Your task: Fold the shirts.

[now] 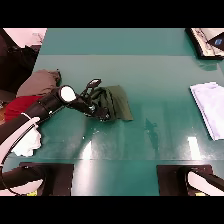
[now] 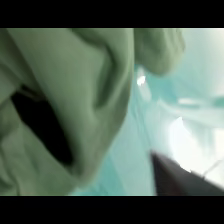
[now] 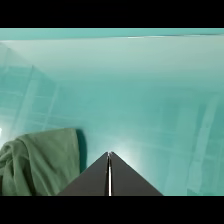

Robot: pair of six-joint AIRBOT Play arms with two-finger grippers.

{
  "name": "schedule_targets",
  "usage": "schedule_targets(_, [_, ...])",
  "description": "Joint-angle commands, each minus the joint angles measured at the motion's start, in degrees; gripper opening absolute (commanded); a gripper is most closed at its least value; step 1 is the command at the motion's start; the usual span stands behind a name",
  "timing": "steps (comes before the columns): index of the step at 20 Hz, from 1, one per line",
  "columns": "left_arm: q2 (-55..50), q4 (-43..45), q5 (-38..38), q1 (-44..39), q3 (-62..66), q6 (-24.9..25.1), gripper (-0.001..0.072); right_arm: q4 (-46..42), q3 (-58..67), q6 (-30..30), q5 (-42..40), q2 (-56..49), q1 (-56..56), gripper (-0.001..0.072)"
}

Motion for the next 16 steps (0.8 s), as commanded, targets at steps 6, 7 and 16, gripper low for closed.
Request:
schedule_targets(6, [3.4, -0.4, -8.0, 1.4, 9.2, 0.7, 0.0025, 0.0, 0.0, 0.0, 0.2, 0.0, 2.1, 0.0016])
schedule_targets(7, [6.0, 0.2, -10.3, 2.7, 13.6, 1.5, 0.0025, 0.0, 0.0, 0.0, 0.3, 0.0, 2.1, 0.0016])
schedule_targets(16, [21.5, 15.6, -23.6, 13.0, 44.7, 1.1, 0.0026, 14.3, -15.1, -2.6, 1.5, -0.5, 2.6, 0.0501])
